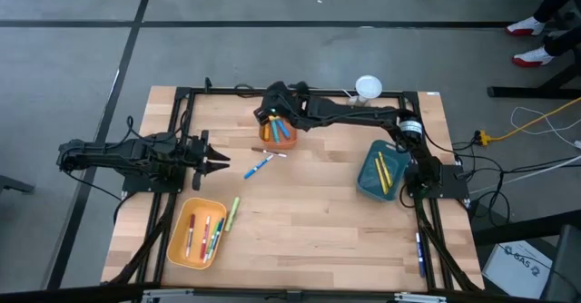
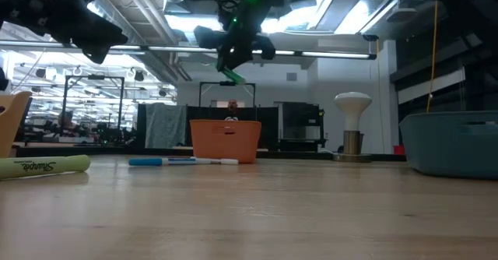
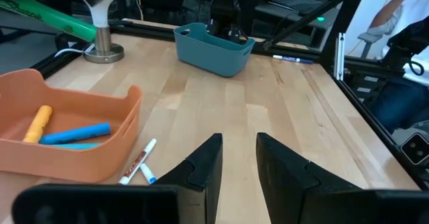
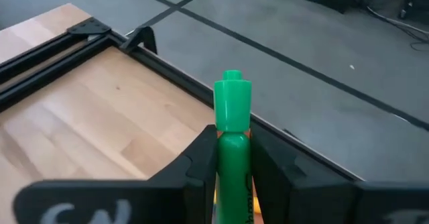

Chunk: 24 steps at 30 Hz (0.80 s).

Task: Pick & Place Markers
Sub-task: Put the green highlighter pen into the orange bin

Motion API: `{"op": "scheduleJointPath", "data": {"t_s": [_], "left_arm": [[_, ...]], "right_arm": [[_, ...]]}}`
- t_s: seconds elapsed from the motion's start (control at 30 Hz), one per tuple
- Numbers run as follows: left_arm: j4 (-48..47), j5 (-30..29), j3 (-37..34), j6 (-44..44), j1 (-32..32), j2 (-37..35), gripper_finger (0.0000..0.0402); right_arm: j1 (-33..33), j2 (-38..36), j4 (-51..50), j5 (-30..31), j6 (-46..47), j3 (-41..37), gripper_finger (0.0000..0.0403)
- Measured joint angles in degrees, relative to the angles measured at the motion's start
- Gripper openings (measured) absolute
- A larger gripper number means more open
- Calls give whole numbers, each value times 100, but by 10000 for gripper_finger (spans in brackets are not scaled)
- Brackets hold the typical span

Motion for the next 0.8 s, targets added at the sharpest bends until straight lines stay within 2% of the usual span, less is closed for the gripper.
{"op": "scheduleJointPath", "data": {"t_s": [0.23,0.5,0.8], "left_arm": [[-23,0,0,0,-2,1,86],[-26,-5,0,0,-1,1,89],[-33,-13,0,2,-2,1,90]], "right_arm": [[-153,0,-200,-23,244,0,77],[-337,0,-224,-352,274,-1,78],[-373,107,-114,-522,325,-312,78]]}}
